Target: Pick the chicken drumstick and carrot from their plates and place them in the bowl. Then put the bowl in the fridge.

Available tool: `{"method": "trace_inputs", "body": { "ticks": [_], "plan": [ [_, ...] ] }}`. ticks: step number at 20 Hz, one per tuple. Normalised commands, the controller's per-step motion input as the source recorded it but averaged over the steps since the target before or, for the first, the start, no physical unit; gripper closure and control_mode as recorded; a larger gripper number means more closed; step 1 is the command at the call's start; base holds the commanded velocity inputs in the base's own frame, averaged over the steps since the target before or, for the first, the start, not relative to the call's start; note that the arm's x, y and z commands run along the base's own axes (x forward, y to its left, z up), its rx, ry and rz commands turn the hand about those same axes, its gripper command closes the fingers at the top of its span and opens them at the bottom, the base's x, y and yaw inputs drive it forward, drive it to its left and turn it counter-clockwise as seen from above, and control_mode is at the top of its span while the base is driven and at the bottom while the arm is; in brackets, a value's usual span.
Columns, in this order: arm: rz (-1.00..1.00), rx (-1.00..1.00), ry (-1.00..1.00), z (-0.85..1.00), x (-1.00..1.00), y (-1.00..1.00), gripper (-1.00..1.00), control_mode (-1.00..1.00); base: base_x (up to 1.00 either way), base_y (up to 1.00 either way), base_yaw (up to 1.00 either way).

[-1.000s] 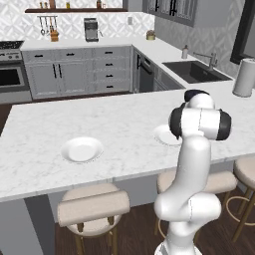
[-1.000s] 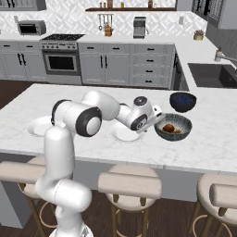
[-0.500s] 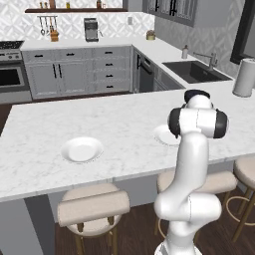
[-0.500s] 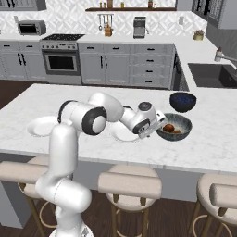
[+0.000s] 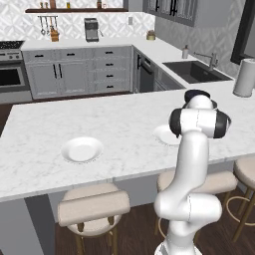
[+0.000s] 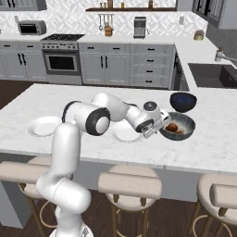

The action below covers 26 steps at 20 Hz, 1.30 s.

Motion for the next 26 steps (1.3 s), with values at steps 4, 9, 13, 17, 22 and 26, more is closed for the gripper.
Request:
{"method": "trace_inputs", "body": {
  "ticks": [4,9,13,17,22,26],
  "plan": [
    [0.13,0.0,0.0,-0.08,0.02,-0.18,1.0,-1.0,0.0,0.0,0.0],
    [0.21,0.0,0.0,0.35,-0.37,-0.04,1.0,-1.0,0.0,0.0,0.0],
    [0.28,-0.04,0.0,0.83,-0.99,0.39,1.0,-1.0,0.0,0.0,0.0],
    [0.32,-0.2,-0.05,1.0,-1.0,0.89,1.0,-1.0,0.0,0.0,0.0],
    [0.29,-0.13,0.01,0.89,-1.0,1.0,1.0,-1.0,0.0,0.0,0.0],
    [0.21,-0.01,0.04,0.77,-0.91,1.0,1.0,-1.0,0.0,0.0,0.0]
  ]
}}
